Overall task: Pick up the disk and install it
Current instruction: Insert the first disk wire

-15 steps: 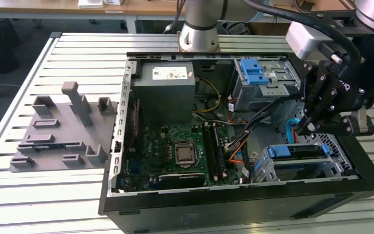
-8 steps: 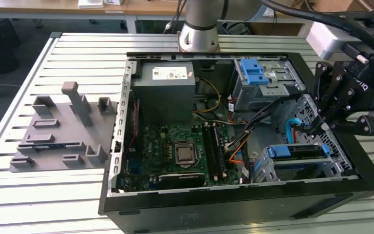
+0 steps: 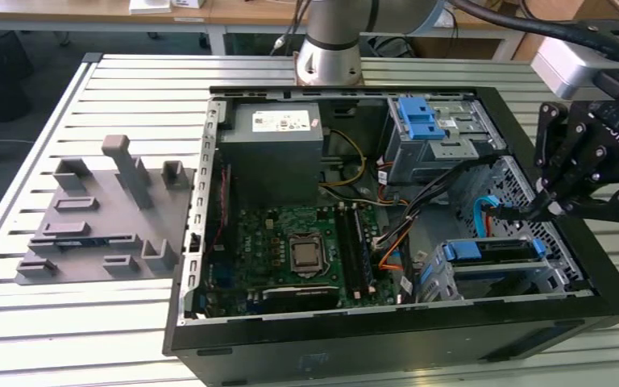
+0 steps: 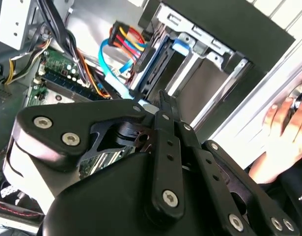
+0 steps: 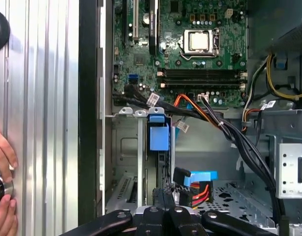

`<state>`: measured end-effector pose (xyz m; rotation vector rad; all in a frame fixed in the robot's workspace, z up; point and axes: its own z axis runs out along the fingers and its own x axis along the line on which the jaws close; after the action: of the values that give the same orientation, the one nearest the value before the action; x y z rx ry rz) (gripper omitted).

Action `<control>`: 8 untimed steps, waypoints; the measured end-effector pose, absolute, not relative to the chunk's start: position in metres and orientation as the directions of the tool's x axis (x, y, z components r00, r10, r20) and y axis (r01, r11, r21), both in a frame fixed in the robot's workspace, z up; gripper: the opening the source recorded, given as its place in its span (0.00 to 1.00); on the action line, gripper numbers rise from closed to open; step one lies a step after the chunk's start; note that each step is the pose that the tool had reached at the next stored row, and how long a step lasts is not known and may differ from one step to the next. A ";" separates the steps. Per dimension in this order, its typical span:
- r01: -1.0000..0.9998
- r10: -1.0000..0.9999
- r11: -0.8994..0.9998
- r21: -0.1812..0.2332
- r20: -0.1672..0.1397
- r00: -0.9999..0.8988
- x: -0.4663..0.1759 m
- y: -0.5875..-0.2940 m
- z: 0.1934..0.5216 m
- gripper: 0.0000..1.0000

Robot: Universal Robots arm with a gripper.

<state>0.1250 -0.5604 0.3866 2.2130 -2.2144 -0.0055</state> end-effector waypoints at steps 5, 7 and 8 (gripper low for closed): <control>-1.000 -1.000 0.001 0.010 0.006 -0.001 0.131 -0.555 0.385 0.11; -1.000 -1.000 0.001 0.010 0.006 -0.001 0.131 -0.548 0.384 0.11; -1.000 -1.000 0.001 0.010 0.006 -0.001 0.132 -0.545 0.383 0.11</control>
<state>0.1315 -0.5447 0.3831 2.2125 -2.2140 -0.0046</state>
